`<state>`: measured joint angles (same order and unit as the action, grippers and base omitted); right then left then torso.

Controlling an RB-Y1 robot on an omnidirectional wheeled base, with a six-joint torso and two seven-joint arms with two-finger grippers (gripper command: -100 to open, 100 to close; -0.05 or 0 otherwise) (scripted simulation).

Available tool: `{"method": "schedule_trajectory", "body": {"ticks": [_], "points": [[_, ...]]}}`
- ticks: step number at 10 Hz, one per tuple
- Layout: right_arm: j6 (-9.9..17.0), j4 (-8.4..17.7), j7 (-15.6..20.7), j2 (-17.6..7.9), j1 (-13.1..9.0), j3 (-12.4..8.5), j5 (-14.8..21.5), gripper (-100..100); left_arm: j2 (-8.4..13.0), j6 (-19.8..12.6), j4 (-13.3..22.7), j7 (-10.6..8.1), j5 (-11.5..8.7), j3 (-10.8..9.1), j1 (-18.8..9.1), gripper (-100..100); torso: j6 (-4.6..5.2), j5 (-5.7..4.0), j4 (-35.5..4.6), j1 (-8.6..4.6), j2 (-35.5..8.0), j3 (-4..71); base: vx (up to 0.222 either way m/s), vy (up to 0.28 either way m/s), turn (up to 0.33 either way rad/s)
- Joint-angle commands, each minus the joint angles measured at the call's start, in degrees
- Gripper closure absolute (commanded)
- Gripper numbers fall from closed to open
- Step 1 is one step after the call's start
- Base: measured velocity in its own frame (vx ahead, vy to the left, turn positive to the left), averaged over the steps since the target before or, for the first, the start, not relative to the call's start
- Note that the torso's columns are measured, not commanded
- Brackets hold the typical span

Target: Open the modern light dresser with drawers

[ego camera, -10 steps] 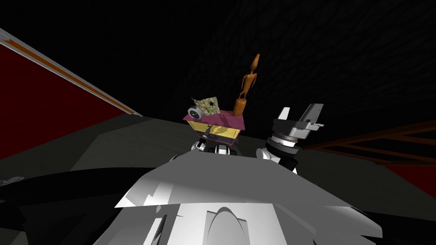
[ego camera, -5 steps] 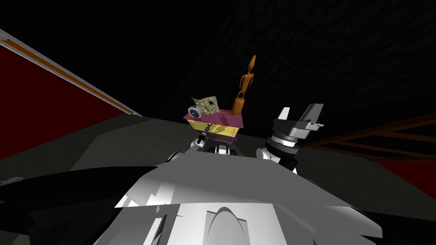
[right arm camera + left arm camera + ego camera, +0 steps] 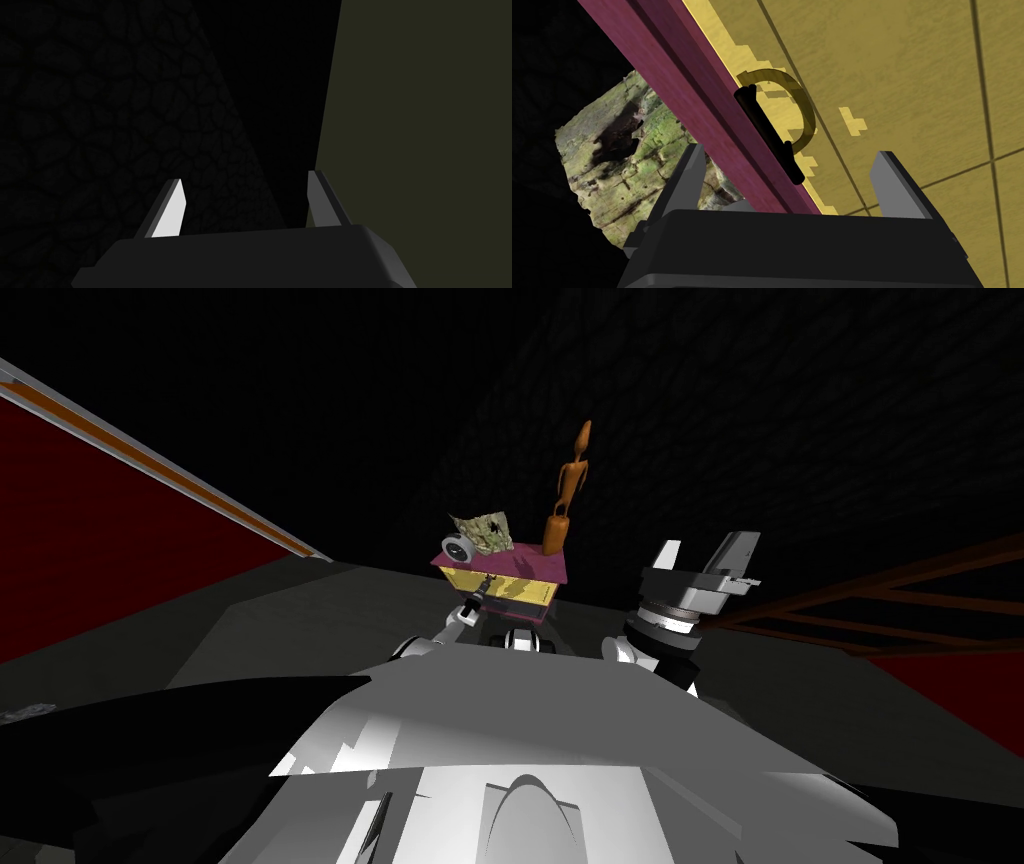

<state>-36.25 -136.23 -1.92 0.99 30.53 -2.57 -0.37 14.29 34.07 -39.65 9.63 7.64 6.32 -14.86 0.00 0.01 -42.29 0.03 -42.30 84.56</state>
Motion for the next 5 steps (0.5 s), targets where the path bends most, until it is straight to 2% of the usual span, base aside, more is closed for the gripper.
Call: {"method": "schedule_trajectory", "body": {"ticks": [1,5], "points": [[0.0,0.0,0.0,0.0,0.0,0.0,0.0,0,1.4,-3.9,0.1,-0.67,0.2,-0.12,-2.0,-100,0.0,-0.01,0.0,-0.03,0.1,0.0,-0.059,-0.018,-0.015],[0.0,0.0,0.0,0.0,0.0,0.0,0.0,0,3.1,-9.1,-0.1,-1.52,0.5,-0.27,-4.8,-100,0.01,-0.02,0.0,-0.07,0.0,0.0,-0.065,-0.025,-0.016]]}}
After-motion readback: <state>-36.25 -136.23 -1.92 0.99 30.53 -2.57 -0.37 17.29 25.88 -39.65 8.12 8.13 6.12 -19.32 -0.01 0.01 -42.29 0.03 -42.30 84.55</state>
